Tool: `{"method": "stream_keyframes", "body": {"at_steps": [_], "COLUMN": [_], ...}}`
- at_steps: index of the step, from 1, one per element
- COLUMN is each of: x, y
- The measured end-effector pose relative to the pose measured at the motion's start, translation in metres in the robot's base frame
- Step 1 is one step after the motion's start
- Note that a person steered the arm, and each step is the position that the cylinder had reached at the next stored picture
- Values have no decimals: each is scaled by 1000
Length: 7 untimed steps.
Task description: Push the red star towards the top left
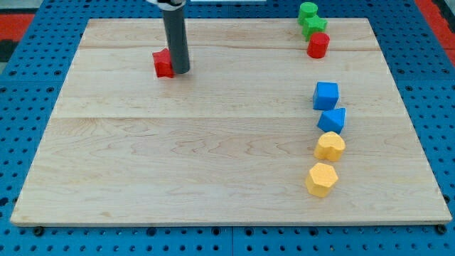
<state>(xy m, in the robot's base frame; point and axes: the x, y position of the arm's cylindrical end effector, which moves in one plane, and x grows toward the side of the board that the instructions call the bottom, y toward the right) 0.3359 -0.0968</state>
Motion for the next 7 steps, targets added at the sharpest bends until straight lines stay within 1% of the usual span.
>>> {"method": "stream_keyframes", "body": {"at_steps": [1, 2, 4, 5, 6, 7], "x": [0, 0, 0, 0, -9, -28], "y": [-28, -29, -62, -66, -66, -66]}}
